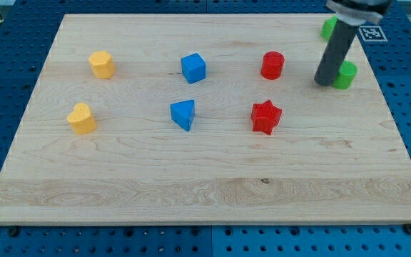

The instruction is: Push green circle closer to green star

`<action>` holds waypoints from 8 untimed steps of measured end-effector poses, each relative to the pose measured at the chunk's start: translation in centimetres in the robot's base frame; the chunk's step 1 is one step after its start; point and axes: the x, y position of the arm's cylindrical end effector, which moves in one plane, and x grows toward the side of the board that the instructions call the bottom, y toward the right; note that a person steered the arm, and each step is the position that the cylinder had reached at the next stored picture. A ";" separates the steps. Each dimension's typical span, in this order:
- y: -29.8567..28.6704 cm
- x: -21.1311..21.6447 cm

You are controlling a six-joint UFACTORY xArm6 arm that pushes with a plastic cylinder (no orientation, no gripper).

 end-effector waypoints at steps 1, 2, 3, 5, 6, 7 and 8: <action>0.0 -0.2; 0.2 3.4; 1.9 5.8; 2.9 -1.7; 2.9 -1.0; 2.8 0.4; 2.8 -2.7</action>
